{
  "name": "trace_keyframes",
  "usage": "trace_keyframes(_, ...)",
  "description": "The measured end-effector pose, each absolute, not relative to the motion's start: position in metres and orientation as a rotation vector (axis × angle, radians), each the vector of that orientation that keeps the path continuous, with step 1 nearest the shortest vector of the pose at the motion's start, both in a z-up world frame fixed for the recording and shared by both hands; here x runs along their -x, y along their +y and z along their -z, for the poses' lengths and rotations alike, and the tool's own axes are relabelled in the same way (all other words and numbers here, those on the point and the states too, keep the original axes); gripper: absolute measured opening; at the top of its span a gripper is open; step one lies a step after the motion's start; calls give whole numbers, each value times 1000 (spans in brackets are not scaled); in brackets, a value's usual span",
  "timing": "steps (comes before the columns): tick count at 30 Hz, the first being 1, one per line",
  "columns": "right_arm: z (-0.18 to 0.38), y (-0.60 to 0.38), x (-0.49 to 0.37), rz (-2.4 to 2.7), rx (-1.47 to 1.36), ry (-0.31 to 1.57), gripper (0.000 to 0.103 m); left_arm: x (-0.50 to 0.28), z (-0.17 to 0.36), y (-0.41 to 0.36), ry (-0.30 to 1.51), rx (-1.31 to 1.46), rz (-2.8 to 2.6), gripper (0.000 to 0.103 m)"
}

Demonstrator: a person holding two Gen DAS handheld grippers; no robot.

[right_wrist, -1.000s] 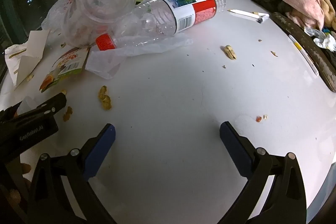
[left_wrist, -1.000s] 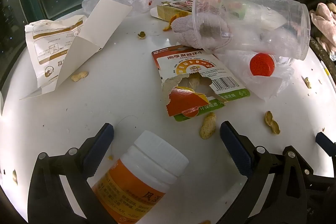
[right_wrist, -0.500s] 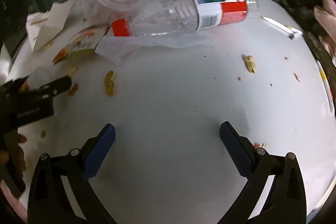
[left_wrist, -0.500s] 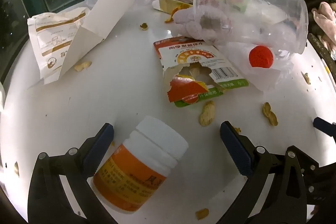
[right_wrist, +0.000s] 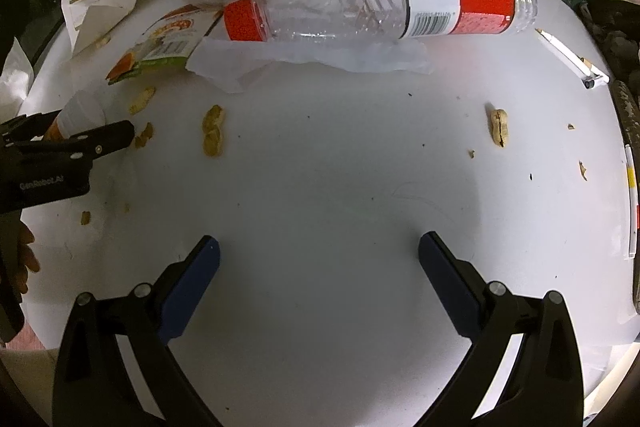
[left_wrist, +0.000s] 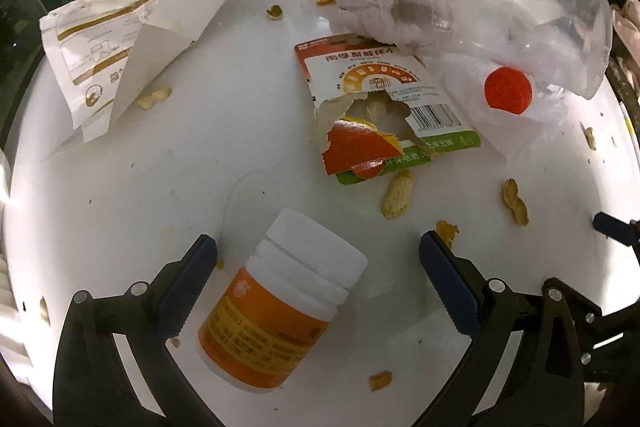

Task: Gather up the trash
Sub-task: 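Move the right tool toward the large clear plastic cup on the table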

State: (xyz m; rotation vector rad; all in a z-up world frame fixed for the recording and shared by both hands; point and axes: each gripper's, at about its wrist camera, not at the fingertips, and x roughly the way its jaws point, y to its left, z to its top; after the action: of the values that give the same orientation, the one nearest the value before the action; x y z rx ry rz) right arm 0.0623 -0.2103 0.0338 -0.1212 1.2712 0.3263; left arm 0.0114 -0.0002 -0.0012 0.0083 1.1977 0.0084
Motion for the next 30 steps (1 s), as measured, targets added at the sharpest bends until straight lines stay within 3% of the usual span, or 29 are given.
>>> trace_keyframes(22, -39, -185, -126, -368, 152, 1328, 97, -78, -11, 10, 1208, -219, 100, 97)
trace_keyframes(30, -79, -184, -146, -312, 186, 1210, 97, -97, -39, -21, 1160, -153, 131, 97)
